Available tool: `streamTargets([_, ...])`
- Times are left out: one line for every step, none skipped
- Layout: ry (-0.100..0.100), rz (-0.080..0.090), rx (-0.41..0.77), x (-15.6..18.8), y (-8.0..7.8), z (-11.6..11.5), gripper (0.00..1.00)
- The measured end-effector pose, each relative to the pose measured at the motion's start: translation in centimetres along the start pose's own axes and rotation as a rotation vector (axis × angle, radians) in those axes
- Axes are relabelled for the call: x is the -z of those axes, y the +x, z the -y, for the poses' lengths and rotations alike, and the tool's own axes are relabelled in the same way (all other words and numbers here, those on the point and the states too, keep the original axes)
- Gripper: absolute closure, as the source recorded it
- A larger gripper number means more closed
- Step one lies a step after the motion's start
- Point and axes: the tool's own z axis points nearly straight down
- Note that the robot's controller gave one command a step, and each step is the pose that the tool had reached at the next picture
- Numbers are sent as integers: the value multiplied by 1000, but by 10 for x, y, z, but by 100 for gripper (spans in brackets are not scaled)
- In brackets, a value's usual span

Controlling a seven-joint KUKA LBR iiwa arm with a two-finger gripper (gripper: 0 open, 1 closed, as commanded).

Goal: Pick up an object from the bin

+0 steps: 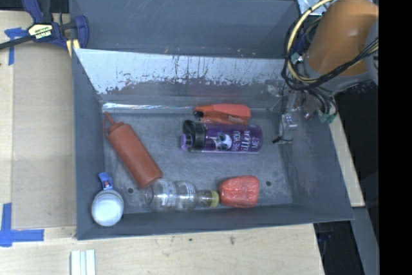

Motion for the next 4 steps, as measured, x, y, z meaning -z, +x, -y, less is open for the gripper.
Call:
streamTargets([-2,-8,-25,-12,-10,-25,0])
streamTargets([-3,-9,-94,-31,-1,-59,0])
streamTargets([-4,-11,44,-59,-5,-59,0])
streamTargets([3,17,-52,-77,4,-73,100])
